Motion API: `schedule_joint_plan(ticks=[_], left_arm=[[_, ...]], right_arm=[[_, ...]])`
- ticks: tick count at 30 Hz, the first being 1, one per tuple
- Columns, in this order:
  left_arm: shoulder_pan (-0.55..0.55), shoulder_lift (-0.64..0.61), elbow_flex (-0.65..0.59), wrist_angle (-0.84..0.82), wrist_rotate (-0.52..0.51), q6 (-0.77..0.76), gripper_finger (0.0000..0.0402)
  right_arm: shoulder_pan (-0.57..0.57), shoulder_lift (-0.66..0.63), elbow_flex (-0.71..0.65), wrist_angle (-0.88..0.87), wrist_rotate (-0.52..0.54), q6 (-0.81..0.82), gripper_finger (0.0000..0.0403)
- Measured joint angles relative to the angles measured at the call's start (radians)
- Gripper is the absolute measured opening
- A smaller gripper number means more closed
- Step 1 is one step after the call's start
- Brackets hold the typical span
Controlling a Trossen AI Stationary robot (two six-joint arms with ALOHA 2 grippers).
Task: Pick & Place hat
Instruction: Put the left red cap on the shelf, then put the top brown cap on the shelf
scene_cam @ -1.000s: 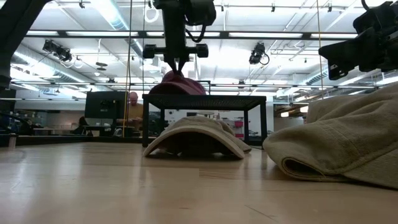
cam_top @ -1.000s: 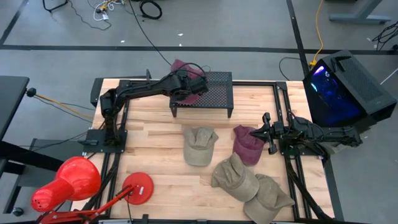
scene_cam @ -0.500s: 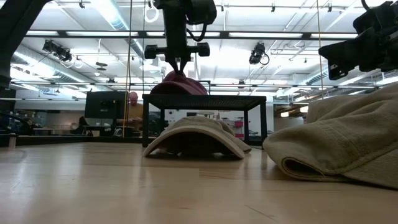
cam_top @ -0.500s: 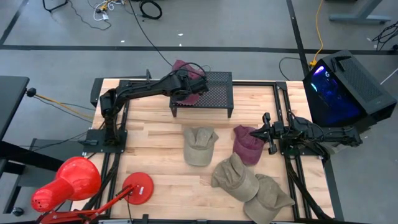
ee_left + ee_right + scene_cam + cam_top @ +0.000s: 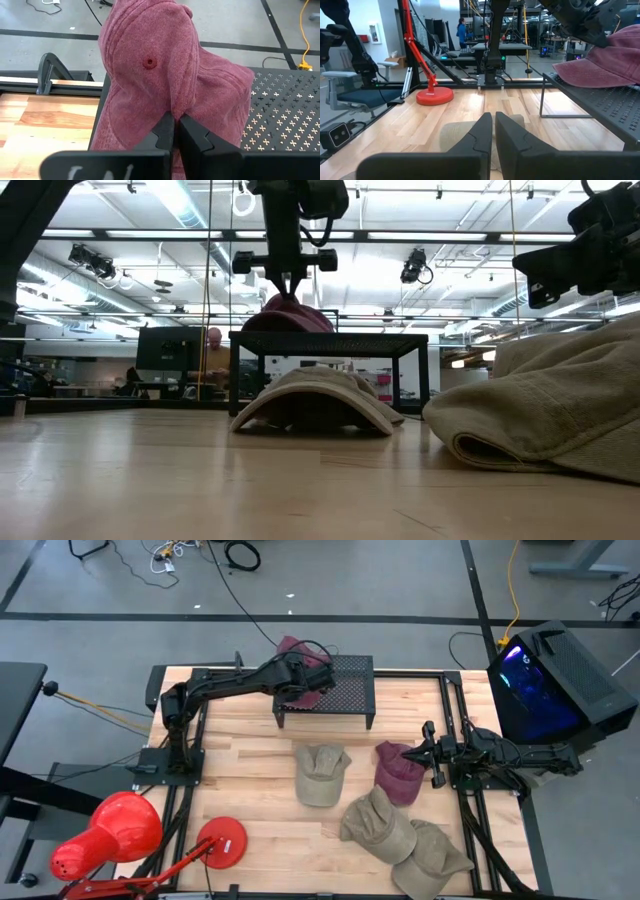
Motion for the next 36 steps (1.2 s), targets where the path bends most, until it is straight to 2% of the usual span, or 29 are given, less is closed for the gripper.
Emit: schedule_joint_plan(ticks=[4,10,17,22,36], left_arm=[[0.000,0.000,0.000,0.001,-0.002,0.044,0.0060],[0.000,0.000,0.000,0.001,0.007,0.050,0.0154],[0.000,-0.004,0.000,0.009,0.100,0.124,0.0238],[-0.004,-0.034,0.000,0.007,0.133,0.148,0.0255],[-0.085,-0.133,0.001,0.007,0.146,0.303,0.0248]], right_arm=[[0.000,0.000,0.000,0.000,0.000,0.000,0.0027],[0.000,0.000,0.000,0.000,0.000,0.000,0.0027],[0.000,0.000,0.000,0.000,0.000,0.000,0.0027],[0.000,0.000,0.000,0.000,0.000,0.000,0.0027],[0.000,0.000,0.000,0.001,0.003,0.000,0.0027]])
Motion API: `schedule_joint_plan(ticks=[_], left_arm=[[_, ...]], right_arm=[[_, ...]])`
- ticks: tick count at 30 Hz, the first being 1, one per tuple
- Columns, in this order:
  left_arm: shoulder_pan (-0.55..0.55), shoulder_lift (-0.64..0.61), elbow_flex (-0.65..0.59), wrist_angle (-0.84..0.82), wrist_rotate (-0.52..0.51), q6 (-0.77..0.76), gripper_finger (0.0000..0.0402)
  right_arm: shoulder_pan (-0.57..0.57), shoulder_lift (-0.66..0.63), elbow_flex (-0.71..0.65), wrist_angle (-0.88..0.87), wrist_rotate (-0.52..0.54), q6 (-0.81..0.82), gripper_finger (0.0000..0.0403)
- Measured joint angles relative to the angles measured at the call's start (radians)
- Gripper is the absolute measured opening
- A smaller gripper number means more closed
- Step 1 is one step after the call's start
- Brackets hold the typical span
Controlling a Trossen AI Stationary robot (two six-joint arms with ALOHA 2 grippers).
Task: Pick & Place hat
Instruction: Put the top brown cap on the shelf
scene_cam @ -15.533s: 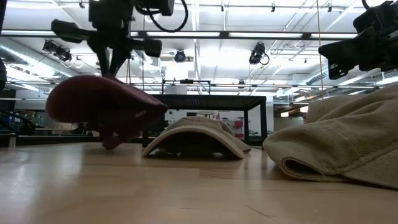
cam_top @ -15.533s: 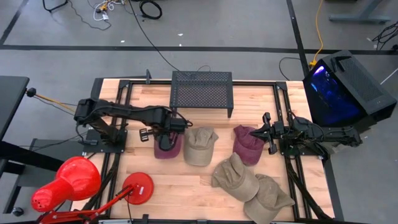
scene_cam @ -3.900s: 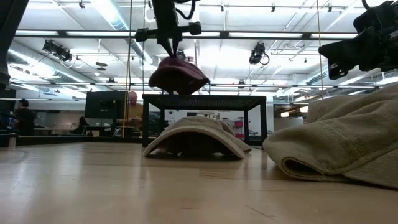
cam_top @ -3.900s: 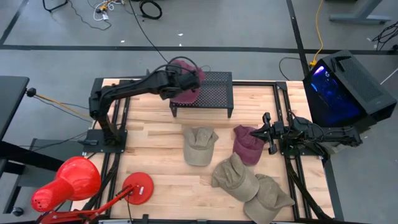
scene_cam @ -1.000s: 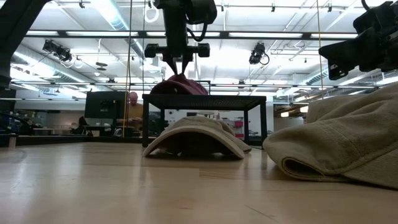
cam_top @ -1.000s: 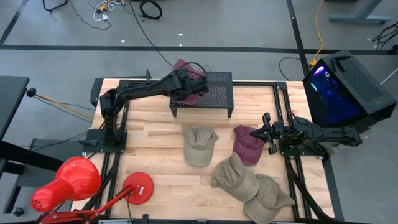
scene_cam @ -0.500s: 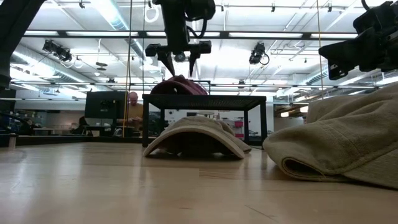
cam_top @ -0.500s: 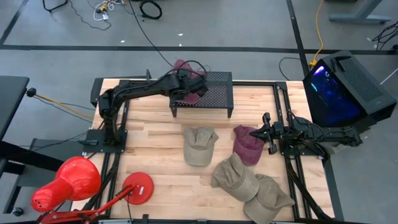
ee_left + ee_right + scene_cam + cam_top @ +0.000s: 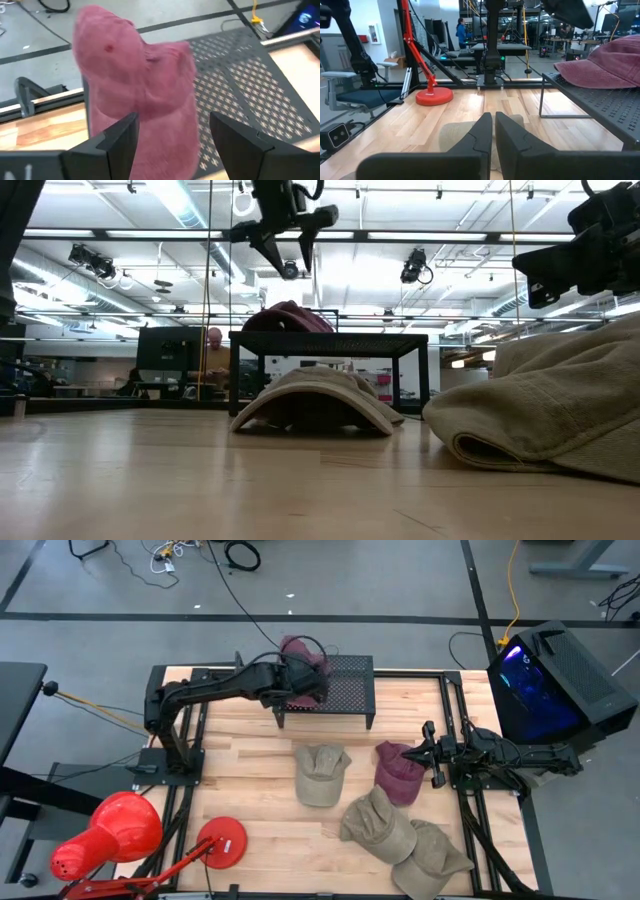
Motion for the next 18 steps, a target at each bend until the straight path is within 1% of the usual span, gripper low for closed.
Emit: schedule_joint_plan(ticks=[2,6,12,15,18], left_arm=[[-0.022,0.000,0.000,0.000,0.020,0.025,0.0248],[-0.061,0.000,0.000,0.001,0.094,0.098,0.0248],[-0.126,0.000,0.000,0.000,0.202,0.321,0.0248],[-0.156,0.001,0.000,0.000,0.230,0.393,0.0248],[-0.182,0.001,0.000,0.000,0.236,0.423,0.0248]], right_arm=[[0.000,0.000,0.000,0.000,0.000,0.000,0.0027],[0.000,0.000,0.000,0.000,0.000,0.000,0.0027],[0.000,0.000,0.000,0.000,0.000,0.000,0.0027],[0.000,0.000,0.000,0.000,0.000,0.000,0.0027],[0.000,0.000,0.000,0.000,0.000,0.000,0.0027]])
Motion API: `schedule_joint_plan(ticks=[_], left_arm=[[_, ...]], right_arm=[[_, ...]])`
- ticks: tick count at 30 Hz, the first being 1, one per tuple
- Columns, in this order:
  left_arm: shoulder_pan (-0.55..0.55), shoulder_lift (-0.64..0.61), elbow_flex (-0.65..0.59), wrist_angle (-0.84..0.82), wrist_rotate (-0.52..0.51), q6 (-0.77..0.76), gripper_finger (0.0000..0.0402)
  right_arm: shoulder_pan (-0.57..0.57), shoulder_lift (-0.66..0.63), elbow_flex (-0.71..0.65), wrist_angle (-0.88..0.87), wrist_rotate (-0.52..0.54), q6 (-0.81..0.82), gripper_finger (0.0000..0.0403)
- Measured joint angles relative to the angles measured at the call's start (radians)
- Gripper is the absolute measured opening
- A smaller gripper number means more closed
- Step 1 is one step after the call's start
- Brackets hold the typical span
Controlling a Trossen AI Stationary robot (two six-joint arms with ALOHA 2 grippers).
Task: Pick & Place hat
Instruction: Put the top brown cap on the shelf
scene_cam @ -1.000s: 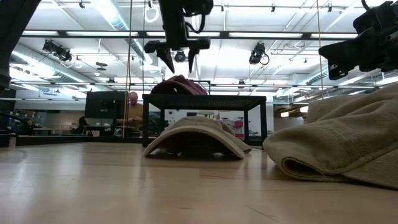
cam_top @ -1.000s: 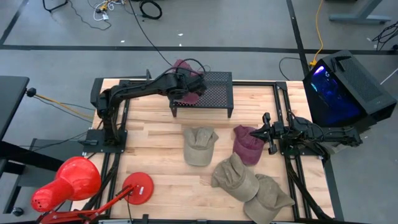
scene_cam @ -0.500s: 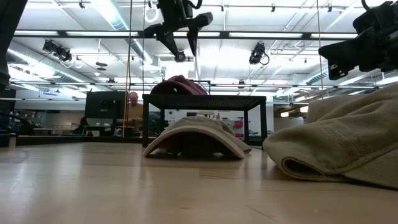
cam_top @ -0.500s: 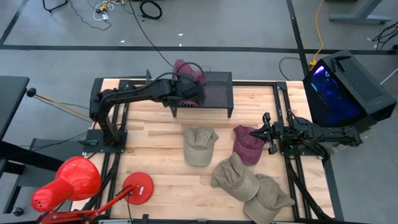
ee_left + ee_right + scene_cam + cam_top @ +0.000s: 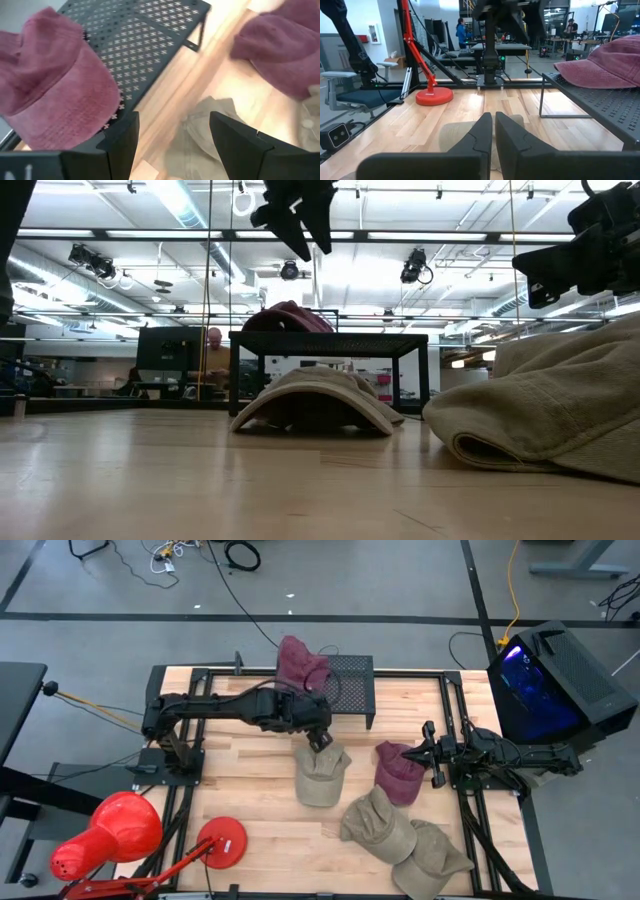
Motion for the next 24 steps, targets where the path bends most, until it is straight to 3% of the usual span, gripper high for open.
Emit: schedule_joint_plan(ticks=[7,24], left_arm=[[-0.042,0.000,0.000,-0.001,0.018,-0.019,0.0248],[-0.079,0.036,-0.001,-0.004,0.077,-0.296,0.0248]], right_arm=[[0.000,0.000,0.000,0.000,0.000,0.000,0.0027],[0.000,0.000,0.000,0.000,0.000,0.000,0.0027]])
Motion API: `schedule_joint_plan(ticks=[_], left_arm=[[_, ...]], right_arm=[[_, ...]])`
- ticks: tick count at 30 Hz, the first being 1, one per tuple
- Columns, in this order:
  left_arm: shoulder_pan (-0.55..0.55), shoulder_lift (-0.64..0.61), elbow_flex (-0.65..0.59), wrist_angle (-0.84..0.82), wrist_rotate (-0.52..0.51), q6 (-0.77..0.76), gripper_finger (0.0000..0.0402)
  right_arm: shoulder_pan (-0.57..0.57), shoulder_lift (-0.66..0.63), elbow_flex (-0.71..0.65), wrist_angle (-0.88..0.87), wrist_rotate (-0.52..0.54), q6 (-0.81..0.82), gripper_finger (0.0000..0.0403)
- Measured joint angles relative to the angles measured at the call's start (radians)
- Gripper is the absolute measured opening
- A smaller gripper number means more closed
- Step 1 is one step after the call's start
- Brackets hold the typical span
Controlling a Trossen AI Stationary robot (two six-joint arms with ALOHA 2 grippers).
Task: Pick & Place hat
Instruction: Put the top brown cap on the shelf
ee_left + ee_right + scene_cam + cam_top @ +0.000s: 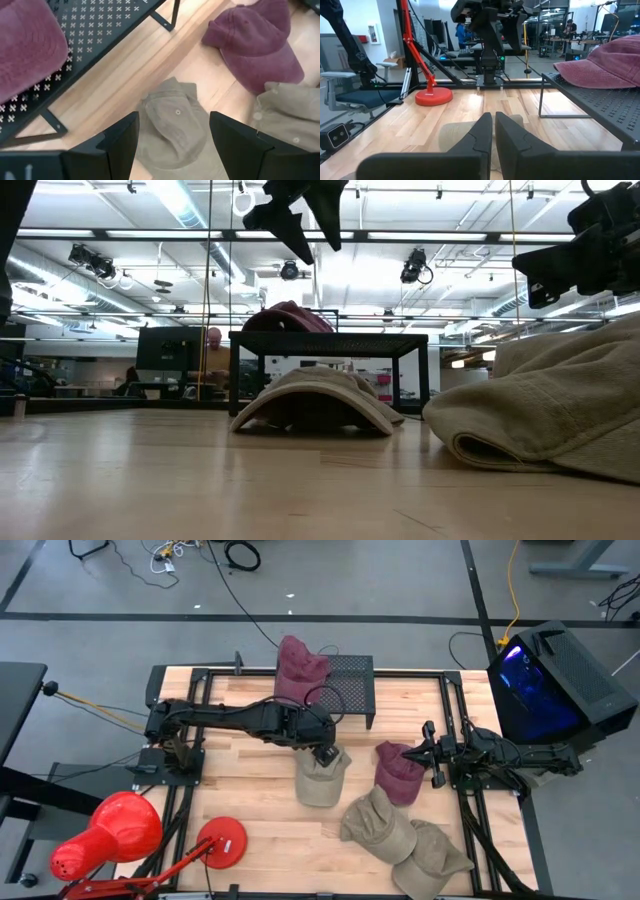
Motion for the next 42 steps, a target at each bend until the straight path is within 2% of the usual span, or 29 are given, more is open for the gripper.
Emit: schedule_joint_plan(ticks=[11,19,30,38,42], left_arm=[[-0.003,0.000,0.000,0.004,0.006,-0.005,0.0248],[-0.031,0.011,0.001,0.004,0.015,-0.183,0.0248],[-0.047,0.047,0.000,0.009,0.035,-0.293,0.0248],[-0.043,0.046,0.000,-0.009,0.097,-0.230,0.0248],[-0.043,0.046,0.000,-0.042,0.143,-0.077,0.0248]], right_arm=[[0.000,0.000,0.000,0.000,0.000,0.000,0.0027],[0.000,0.000,0.000,0.000,0.000,0.000,0.0027],[0.000,0.000,0.000,0.000,0.000,0.000,0.0027],[0.000,0.000,0.000,0.000,0.000,0.000,0.0027],[0.000,0.000,0.000,0.000,0.000,0.000,0.0027]])
